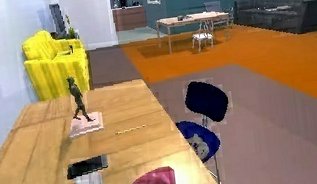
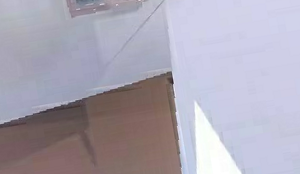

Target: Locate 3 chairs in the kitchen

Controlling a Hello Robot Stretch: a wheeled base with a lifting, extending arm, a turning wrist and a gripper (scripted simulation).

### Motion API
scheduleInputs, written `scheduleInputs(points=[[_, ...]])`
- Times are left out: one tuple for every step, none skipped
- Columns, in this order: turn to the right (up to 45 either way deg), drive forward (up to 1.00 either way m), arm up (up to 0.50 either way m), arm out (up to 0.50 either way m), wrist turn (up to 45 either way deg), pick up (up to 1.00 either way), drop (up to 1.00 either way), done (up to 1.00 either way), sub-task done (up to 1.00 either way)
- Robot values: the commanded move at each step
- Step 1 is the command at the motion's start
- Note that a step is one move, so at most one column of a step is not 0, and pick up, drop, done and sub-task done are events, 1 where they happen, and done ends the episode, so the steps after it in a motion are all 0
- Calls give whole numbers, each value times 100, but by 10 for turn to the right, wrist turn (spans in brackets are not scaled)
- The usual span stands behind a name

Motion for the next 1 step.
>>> scheduleInputs(points=[[450,0,0,0,0,0,0,0,0]])
